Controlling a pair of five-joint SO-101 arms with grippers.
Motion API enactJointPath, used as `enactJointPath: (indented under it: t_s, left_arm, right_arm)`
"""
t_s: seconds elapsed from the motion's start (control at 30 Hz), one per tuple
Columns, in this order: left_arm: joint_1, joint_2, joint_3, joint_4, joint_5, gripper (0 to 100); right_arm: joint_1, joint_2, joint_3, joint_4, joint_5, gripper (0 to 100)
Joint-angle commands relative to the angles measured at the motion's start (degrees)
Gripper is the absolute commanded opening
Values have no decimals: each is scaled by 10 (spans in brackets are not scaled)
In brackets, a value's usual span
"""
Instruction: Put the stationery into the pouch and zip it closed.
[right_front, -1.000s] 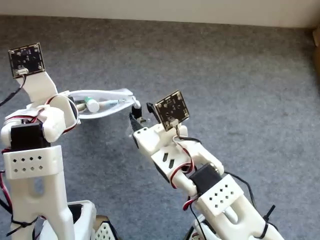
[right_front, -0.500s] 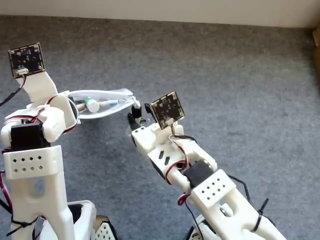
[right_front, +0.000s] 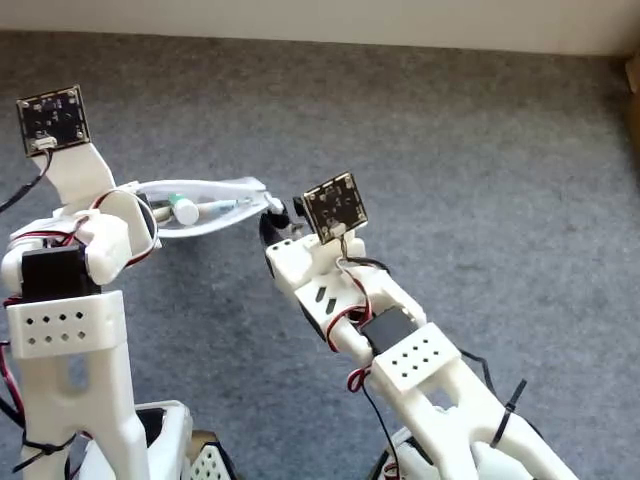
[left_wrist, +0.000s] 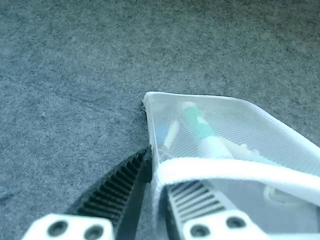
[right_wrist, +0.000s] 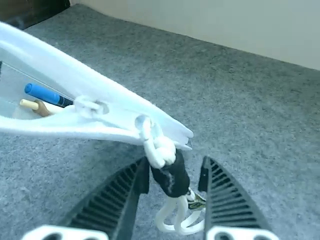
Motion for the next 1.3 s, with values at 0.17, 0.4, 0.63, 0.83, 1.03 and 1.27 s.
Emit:
enactJointPath:
  t_s: [0.17, 0.4, 0.63, 0.83, 1.03, 1.27]
  left_arm:
    - [6, -6, 0, -7, -4, 8]
    - [6, -6, 0, -6, -4, 8]
    - [6, -6, 0, -7, -7, 8]
    - [6, -6, 0, -9, -18, 8]
    - [6, -5, 0, -8, -16, 105]
    - [5, -4, 1, -6, 22, 185]
  right_arm:
    - [9, -7, -4, -19, 5, 37]
    - [7, -8, -3, -15, 98, 5]
    - [8, -8, -2, -15, 102, 5]
    - [6, -9, 15, -14, 145, 5]
    - [6, -9, 14, 30, 162, 5]
    - [0, -71, 12, 145, 164, 5]
